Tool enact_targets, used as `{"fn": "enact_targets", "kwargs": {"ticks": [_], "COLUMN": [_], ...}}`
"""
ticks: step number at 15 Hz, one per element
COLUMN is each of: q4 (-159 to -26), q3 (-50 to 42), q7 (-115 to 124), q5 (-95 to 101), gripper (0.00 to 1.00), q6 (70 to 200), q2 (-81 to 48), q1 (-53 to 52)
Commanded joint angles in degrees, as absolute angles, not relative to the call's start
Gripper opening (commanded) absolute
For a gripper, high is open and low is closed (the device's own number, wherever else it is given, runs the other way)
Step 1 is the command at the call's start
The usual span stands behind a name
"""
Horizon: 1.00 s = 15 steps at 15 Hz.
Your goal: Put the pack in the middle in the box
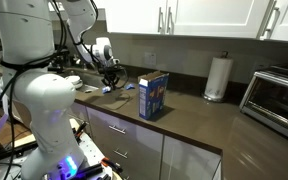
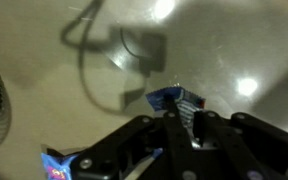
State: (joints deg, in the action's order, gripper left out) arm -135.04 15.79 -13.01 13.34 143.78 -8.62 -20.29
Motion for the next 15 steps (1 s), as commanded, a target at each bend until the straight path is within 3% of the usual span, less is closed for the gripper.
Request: {"fn": "enact_targets", "kwargs": {"ticks": [1, 6, 13, 15], "q4": [-142.92, -145.64, -146.8, -147.21], "q3": [17.67, 14.56, 11.0, 10.99], "q7": [-15.45, -15.23, -6.04, -3.49], "q5": [4.5, -2.9, 3.15, 5.29], "gripper": [0.05, 0.06, 0.07, 0.11], "q6": [139.19, 130.52, 126.53, 125.6], "q2": [5.25, 19.61, 32.75, 35.26], "q1": [-18.19, -19.51, -13.84, -11.58]}}
